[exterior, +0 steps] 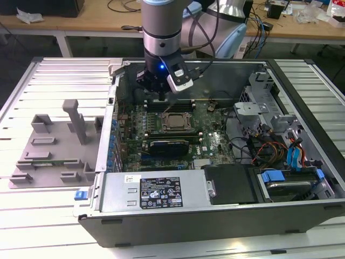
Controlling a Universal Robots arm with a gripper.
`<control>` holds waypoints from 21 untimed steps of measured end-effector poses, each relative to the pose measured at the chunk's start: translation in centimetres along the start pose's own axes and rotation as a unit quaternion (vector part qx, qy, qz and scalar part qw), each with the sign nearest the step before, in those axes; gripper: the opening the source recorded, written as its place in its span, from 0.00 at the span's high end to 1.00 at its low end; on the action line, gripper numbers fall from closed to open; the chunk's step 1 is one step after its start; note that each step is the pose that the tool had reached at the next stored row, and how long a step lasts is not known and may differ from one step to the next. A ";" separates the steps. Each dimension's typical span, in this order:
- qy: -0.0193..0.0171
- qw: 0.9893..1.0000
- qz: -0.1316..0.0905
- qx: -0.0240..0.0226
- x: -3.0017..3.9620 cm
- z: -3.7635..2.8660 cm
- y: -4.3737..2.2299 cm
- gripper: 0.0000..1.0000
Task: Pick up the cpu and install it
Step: 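Install the first cpu locking lever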
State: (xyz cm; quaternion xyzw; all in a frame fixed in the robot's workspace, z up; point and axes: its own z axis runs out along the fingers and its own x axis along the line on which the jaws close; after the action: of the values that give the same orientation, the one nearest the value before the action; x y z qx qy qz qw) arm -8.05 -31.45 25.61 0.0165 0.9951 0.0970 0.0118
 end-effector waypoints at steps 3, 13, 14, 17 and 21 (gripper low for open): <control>0.000 1.000 0.001 0.000 -0.26 0.01 0.00 0.89; -0.001 1.000 0.003 0.000 -0.42 1.22 -0.32 0.89; -0.002 1.000 0.005 0.001 -0.45 1.30 -0.33 0.89; -0.006 1.000 0.026 0.001 -0.50 1.69 -0.41 0.89; -0.009 0.999 0.042 0.002 -1.10 2.02 -0.45 0.89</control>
State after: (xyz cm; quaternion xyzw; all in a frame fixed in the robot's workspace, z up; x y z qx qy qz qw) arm -6.91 -31.55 23.56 0.0594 0.9935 0.0957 0.0167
